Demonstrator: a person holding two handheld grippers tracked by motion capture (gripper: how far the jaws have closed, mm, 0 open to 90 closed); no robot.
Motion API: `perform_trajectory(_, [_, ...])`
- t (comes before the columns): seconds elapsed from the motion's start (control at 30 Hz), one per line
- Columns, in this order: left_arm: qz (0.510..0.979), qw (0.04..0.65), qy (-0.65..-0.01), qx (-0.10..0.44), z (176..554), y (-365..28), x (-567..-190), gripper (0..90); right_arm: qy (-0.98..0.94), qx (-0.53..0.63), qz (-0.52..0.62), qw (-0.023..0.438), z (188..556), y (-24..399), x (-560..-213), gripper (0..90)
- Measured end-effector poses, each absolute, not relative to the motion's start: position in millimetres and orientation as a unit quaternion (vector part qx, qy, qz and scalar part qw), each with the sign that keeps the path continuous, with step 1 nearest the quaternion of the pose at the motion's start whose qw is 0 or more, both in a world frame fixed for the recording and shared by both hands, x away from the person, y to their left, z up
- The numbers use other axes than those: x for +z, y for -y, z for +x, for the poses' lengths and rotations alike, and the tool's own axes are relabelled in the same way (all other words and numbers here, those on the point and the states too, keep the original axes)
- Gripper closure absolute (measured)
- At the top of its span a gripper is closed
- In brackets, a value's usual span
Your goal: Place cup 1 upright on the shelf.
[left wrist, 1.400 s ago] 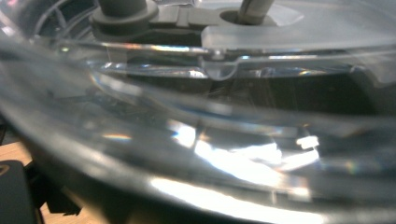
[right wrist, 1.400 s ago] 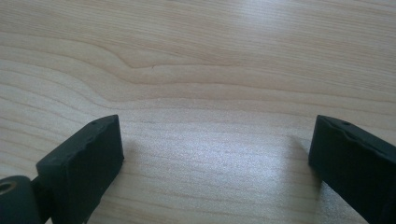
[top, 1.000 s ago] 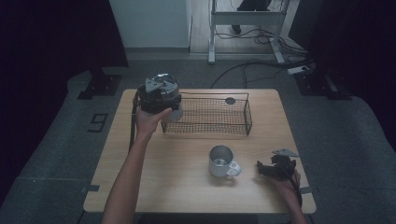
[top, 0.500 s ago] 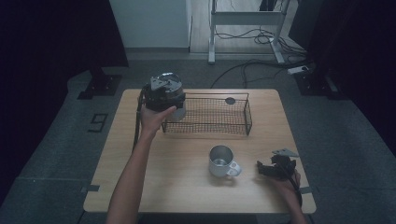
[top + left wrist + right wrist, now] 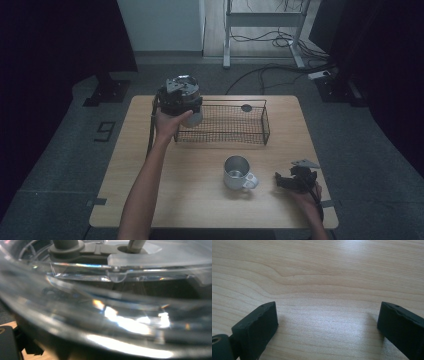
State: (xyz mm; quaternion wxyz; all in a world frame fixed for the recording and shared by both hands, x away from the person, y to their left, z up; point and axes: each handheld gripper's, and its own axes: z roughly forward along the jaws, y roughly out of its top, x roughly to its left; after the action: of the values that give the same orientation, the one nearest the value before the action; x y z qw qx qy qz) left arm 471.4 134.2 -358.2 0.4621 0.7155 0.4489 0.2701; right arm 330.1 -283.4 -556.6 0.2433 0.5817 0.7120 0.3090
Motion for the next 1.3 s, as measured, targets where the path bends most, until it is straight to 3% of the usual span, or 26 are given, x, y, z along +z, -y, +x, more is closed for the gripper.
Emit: perform_trajectory(1.3, [0.719, 0.454, -0.458, 0.258, 505, -112, -378, 4.2, -0.712, 0.309, 0.582, 0.243, 330, 284, -557, 2.8])
